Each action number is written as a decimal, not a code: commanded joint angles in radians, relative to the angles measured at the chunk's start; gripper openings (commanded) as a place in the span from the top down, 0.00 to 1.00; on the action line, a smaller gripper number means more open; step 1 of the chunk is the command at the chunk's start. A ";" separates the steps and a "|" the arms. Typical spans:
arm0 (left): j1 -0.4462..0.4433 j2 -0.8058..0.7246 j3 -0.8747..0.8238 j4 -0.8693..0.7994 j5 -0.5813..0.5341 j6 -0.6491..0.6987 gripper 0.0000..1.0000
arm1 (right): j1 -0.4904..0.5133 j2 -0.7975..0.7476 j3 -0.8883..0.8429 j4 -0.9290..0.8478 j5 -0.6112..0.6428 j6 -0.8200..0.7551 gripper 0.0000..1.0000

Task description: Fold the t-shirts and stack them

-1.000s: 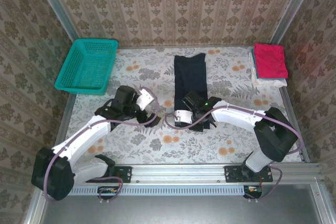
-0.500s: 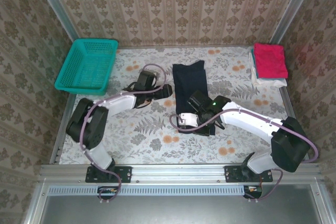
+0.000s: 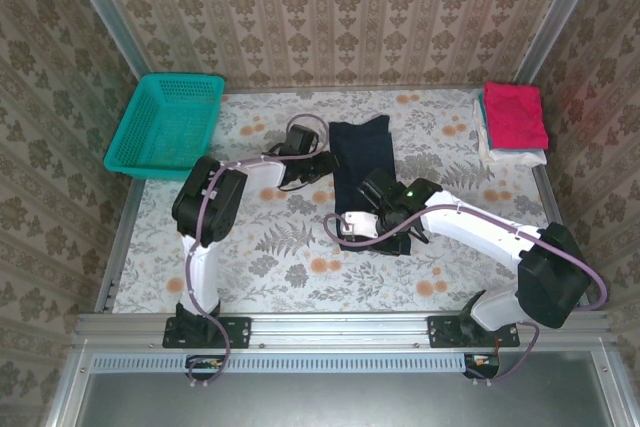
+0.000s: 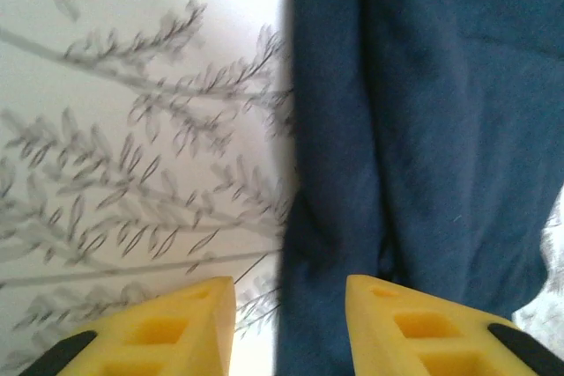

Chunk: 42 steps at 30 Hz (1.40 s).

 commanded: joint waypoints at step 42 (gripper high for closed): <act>0.038 0.050 -0.247 0.007 0.264 0.063 1.00 | -0.134 0.363 0.645 -0.324 0.143 -0.251 1.00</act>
